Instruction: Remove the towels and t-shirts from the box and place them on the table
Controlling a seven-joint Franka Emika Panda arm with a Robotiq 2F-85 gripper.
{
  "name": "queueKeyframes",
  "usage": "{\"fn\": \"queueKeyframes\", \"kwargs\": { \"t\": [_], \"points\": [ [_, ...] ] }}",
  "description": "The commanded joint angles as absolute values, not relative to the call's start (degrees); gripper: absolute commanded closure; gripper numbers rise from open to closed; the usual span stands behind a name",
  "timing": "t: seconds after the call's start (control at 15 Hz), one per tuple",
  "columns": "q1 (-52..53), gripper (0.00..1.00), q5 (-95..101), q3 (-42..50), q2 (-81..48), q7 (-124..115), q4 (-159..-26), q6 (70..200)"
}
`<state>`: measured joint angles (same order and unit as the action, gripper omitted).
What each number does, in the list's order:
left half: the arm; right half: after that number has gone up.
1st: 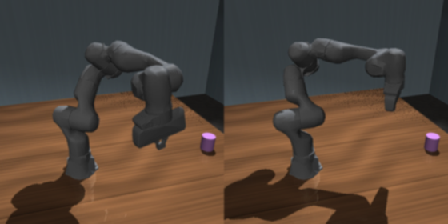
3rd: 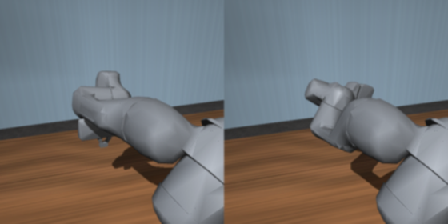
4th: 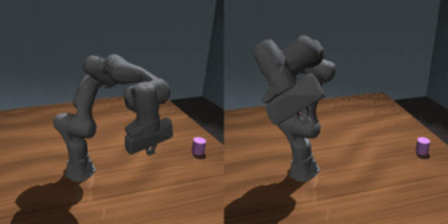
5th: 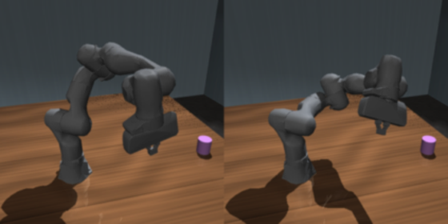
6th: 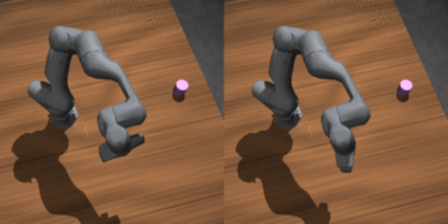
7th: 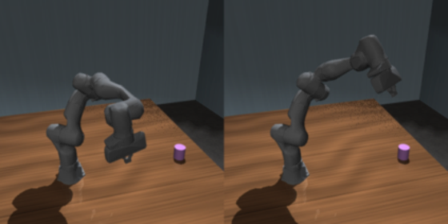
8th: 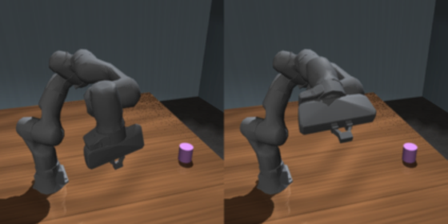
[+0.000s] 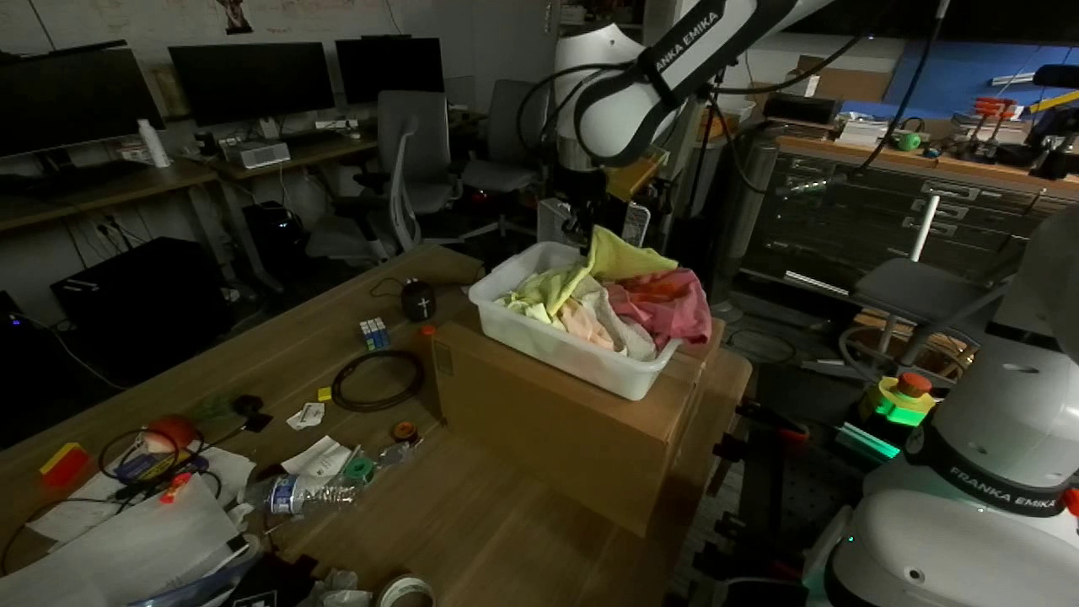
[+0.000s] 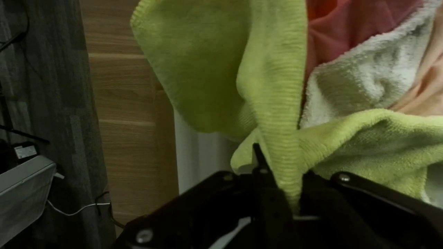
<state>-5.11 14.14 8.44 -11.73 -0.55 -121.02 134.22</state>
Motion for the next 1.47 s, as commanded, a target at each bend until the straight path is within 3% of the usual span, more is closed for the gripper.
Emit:
{"fn": "queueKeyframes", "kwargs": {
  "t": [0.0, 0.67, 1.07, 1.4],
  "points": [
    [-3.9, 0.98, 12.7, 6.8, -4.8, -3.3, -121.5, 130.2],
    [-0.8, 0.98, 0.2, 1.3, 5.0, -3.6, -115.1, 113.6],
    [3.5, 0.98, -0.2, -3.3, -0.4, 1.1, -108.6, 96.7],
    [5.1, 0.98, -6.9, -5.2, -6.0, 4.2, -104.3, 97.4]
  ]
}}
